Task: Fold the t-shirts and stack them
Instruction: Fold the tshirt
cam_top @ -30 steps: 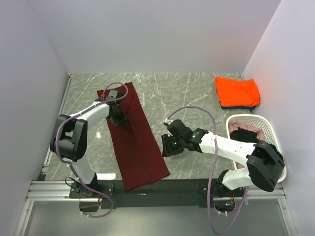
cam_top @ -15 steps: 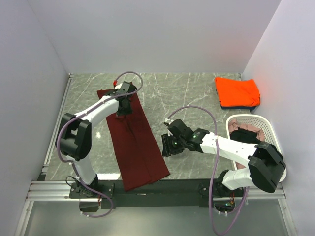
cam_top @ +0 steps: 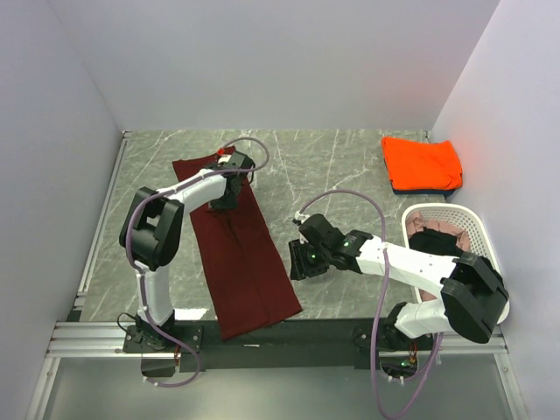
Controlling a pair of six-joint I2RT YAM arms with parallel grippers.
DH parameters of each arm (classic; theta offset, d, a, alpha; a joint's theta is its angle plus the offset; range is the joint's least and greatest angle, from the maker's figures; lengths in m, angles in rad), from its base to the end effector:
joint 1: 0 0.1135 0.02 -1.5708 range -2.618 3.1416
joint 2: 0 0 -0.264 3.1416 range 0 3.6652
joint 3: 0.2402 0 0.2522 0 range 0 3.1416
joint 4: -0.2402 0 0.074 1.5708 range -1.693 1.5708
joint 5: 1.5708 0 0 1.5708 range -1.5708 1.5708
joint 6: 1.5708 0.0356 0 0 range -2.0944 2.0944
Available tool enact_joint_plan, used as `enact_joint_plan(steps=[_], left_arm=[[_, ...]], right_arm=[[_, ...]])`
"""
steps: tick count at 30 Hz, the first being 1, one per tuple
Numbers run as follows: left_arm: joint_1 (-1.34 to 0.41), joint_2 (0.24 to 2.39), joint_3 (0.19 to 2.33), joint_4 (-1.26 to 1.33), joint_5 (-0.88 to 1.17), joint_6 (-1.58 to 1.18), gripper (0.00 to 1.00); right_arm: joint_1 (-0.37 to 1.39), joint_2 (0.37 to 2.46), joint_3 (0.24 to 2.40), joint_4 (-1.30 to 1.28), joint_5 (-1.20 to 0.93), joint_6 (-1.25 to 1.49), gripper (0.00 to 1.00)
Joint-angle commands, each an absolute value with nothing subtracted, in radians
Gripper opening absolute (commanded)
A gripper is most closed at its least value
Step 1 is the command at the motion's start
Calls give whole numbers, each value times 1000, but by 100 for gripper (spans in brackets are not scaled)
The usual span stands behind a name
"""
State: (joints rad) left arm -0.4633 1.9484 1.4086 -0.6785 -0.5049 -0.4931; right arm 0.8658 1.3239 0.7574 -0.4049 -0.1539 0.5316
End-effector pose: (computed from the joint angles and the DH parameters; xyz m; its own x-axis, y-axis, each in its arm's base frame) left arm 0.3607 -0.1609 0.1858 -0.8540 -0.0365 -0.5190 -0.1845 0.9540 0.2365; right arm 0.1617 0.1985 0.1985 -0.8711 -0.2508 -0.4221 -0.4258 0.8140 0.3951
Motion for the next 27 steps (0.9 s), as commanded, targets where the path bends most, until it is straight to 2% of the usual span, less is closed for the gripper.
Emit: enact_joint_plan(steps=[1,8,11,14,15,19,27], left_arm=[[-476,1959,1450,-684,-546,-472,40],[-483,1994,1471,-693,-581,-463,39],[-491,2006,1480,-703,-591,-462,35],[-497,2011,1486,-706,-594,-460,22],[-497,2013,1489,-706,-592,-460,12],[-499,2020,1506,-721,-597,-463,1],[-505,2023,1610,-778,-551,-476,1]], right_arm=[[859,1293,750,-387,-135,531,49],[857,1298,747,-379,-141,534,49],[857,1298,742,-377,-141,535,49],[856,1299,742,-379,-138,532,49],[856,1299,741,-379,-138,532,49],[854,1298,741,-379,-135,532,49],[851,1293,744,-387,-129,529,49]])
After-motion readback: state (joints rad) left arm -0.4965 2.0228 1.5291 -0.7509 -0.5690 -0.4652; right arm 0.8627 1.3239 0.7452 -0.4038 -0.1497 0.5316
